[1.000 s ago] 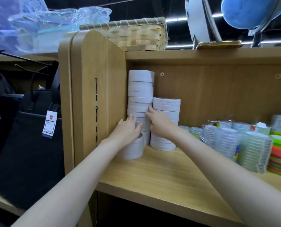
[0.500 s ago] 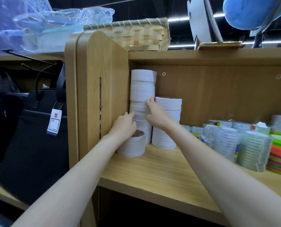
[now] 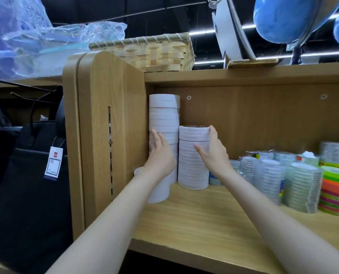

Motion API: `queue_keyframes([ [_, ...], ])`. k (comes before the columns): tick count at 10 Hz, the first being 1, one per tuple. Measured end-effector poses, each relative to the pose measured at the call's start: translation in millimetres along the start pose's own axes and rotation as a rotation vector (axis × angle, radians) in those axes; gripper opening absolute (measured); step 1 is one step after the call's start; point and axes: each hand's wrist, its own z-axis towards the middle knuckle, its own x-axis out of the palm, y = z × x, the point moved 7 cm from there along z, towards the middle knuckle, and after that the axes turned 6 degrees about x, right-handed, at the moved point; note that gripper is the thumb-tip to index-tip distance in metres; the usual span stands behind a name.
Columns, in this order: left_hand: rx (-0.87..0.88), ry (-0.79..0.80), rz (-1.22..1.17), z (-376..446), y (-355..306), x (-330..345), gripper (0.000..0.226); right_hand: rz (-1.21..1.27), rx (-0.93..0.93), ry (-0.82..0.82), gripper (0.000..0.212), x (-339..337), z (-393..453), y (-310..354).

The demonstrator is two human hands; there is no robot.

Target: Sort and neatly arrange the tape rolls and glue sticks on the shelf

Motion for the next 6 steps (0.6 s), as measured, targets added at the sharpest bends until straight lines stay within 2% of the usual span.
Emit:
queue_keyframes([
  [1,0.042,0.071,0.058,-5,-2,5,0.063,-0.003,0.023,-0.099,0.068,-2,3,0],
  [2,0.057,0.103,0.114,-10,1,9,0.062,0.068,0.019,-0.081,0.069,-4,4,-1],
  [3,0.039,0.085,0.123,-10,-1,13,0.065,0.086,-0.002,0.03,0.097,0,-2,-5],
  [4,0.027,0.074,0.147,-11,1,17,0.068,-0.069,-0.044,0.094,0.115,13,-19,-9],
  [5,0.029,0.074,0.135,-13,2,20,0.072,-0.143,-0.089,0.084,0.11,16,-24,-12],
  [6,0.025,-0.023,0.119,-18,1,8,0.066,-0.02,-0.067,0.107,0.098,0,-25,-19],
])
